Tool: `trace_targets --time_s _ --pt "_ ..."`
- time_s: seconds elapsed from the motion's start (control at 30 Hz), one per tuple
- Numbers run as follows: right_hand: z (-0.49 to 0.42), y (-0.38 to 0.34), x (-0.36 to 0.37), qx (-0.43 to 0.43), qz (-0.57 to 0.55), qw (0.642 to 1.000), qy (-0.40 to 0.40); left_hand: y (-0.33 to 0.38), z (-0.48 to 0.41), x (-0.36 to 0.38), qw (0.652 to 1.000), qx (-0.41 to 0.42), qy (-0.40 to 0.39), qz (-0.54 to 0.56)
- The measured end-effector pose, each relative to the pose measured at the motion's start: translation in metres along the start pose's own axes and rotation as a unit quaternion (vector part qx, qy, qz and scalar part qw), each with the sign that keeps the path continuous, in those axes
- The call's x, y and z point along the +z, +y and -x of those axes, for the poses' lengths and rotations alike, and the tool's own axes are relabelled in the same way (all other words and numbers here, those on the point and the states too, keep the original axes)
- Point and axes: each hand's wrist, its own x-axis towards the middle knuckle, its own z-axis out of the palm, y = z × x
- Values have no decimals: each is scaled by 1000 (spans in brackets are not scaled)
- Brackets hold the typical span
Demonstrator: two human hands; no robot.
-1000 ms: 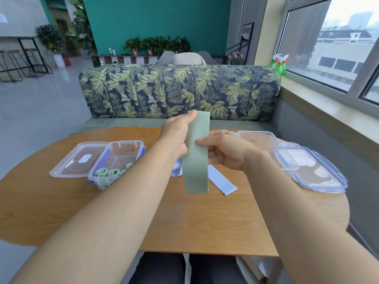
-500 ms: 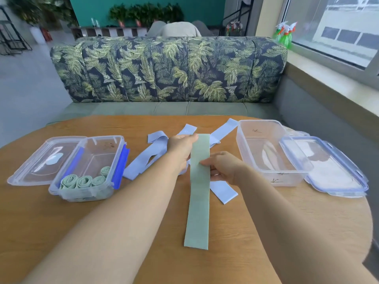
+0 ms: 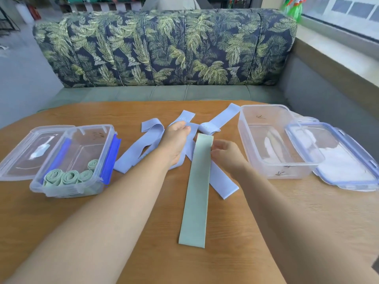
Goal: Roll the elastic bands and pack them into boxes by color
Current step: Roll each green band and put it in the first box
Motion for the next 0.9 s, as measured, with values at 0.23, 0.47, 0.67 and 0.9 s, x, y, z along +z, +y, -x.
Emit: trace_targets --time_s 0.23,0.47,0.67,0.9 --pt "54 7 -1 35 -58 996 59 -30 88 -16 994 -57 13 97" --pt "81 20 18 113 -73 989 59 -56 118 -13 992 -115 7 54" --pt "81 22 25 112 -83 989 46 -51 126 -9 991 -129 -2 43" --pt "106 27 10 14 6 996 84 -58 127 -26 996 -54 -44 -52"
